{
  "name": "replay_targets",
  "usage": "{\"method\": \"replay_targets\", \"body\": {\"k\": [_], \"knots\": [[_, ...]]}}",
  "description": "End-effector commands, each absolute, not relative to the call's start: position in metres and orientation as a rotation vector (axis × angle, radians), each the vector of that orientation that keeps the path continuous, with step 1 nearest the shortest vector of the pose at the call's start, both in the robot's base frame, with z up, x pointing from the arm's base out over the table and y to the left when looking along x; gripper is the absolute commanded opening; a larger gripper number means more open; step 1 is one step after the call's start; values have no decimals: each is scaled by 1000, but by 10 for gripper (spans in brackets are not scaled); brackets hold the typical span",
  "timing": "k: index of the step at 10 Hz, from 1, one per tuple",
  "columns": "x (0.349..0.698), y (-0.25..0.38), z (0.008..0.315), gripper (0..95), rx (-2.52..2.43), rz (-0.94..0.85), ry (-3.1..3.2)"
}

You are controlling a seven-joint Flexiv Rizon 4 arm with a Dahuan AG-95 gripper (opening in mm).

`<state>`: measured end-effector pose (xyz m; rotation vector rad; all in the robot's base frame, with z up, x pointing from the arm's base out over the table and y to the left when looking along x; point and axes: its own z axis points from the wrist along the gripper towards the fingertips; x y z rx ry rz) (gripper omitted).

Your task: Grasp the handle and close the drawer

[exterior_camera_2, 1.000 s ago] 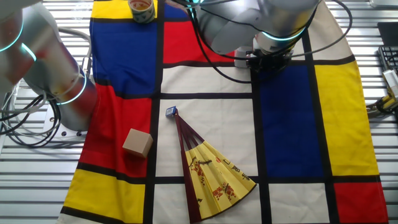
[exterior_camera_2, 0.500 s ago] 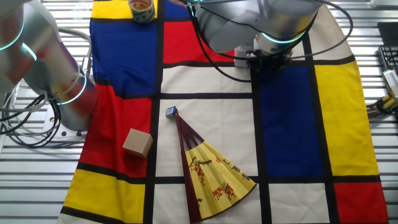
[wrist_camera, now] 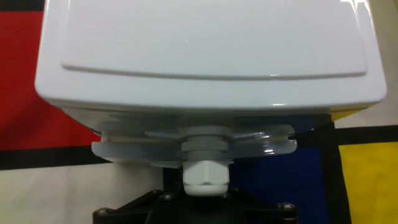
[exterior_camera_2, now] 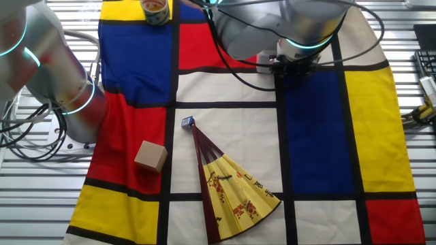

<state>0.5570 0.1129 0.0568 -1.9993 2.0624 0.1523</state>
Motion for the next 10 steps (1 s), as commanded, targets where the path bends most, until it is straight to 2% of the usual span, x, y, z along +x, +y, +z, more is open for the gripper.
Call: {"method": "replay_targets", "body": {"k": [1,10], "knots": [[556,114,57,0,-1989,159,2057],[556,115,57,0,-1977,158,2066]]}}
